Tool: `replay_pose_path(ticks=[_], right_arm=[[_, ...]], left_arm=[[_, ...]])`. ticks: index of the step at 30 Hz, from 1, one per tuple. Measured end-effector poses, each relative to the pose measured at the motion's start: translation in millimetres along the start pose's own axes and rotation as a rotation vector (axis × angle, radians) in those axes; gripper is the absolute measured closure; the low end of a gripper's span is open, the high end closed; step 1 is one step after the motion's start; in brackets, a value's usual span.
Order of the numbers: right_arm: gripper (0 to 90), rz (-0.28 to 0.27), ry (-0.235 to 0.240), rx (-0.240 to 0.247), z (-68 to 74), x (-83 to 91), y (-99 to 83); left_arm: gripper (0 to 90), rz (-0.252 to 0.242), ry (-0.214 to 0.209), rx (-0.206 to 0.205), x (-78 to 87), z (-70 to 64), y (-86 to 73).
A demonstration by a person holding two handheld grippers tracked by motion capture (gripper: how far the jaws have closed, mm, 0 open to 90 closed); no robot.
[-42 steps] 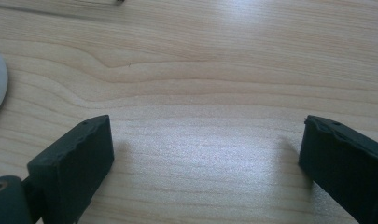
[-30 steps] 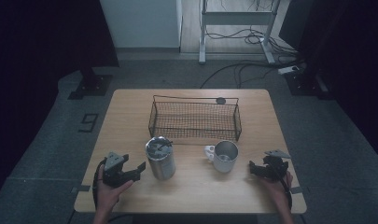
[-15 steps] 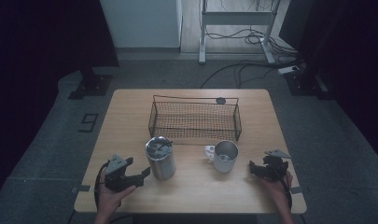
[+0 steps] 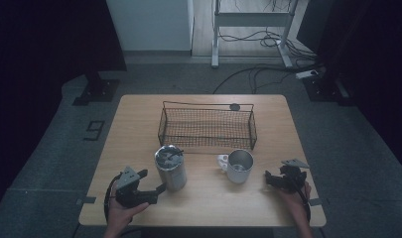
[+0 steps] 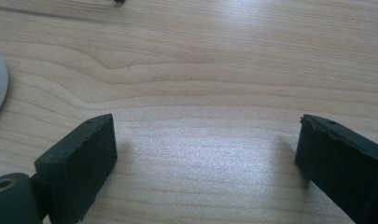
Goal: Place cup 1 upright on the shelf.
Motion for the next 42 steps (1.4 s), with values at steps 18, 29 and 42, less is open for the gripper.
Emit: replay_pose_path(ticks=[18,29,42], right_arm=[[7.3,-0.007,0.005,0.004,0.5,0.5,0.2],[7.6,-0.008,0.007,0.005,0.6,0.6,0.2],[7.7,-0.009,0.01,0.01,0.4,0.1,0.7]], left_arm=[[2.0,-0.007,-0.017,-0.002,-12.0,-2.4,2.0],[0.7,0.016,-0.004,-0.007,-25.6,1.1,3.9],[0.8,0.039,0.001,-0.013,-40.6,9.3,8.7]])
Point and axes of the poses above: each handheld gripper's, and its own axes: x roughly backward along the jaws, y roughly out of its top, z roughly to its left, the point moved 5 cm from there along -x, roughly forward along the jaws, and after that the axes turned 15 degrees about -y, right-handed, at the moved point
